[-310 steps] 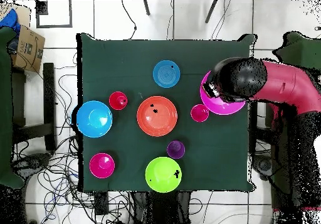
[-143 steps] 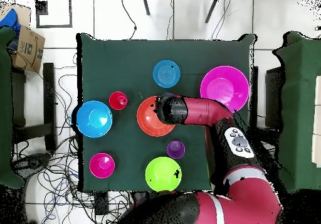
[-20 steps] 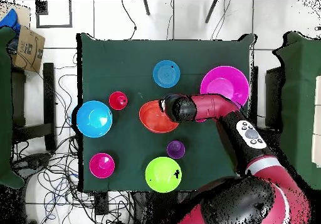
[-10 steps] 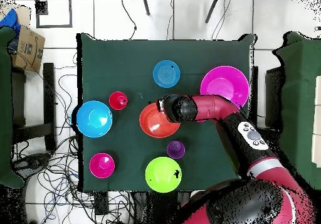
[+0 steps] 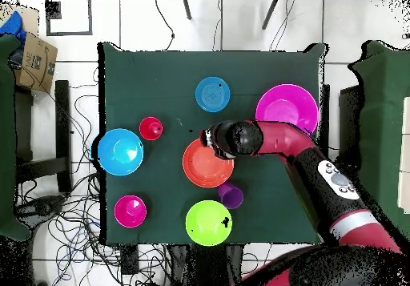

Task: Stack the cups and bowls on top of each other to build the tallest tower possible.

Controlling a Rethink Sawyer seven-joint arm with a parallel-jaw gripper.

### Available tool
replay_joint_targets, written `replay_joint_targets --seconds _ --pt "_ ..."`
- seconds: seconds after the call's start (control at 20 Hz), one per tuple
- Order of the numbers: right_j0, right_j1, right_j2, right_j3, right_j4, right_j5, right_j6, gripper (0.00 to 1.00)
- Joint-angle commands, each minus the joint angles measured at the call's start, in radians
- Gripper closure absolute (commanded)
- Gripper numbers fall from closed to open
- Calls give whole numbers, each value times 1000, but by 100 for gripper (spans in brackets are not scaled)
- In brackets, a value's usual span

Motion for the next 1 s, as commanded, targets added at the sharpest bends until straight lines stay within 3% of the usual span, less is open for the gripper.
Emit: replay_joint_targets --seconds 0.05,0.4,0.8,1.0 --pt "-48 -25 97 67 18 160 -211 0" --pt "-79 -31 112 117 -31 152 -200 0" --pt "-15 5 74 81 -93 86 -144 0" --pt "-22 37 110 71 -138 66 -243 0"
